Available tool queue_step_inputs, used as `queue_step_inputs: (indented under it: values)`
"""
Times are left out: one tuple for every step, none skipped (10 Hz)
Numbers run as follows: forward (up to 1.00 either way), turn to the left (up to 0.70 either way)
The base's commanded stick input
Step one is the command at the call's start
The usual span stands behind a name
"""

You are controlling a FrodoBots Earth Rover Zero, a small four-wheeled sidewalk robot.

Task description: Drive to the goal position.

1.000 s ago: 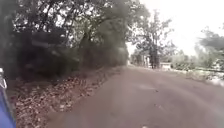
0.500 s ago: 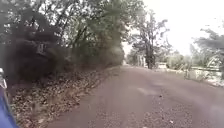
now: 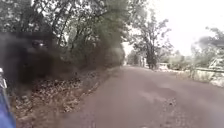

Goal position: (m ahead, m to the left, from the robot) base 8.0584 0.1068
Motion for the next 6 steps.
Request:
queue_step_inputs:
  values:
    - [0.70, -0.36]
    - [0.70, -0.14]
    - [0.70, -0.02]
    - [0.70, -0.01]
    - [0.70, -0.01]
    - [0.70, -0.01]
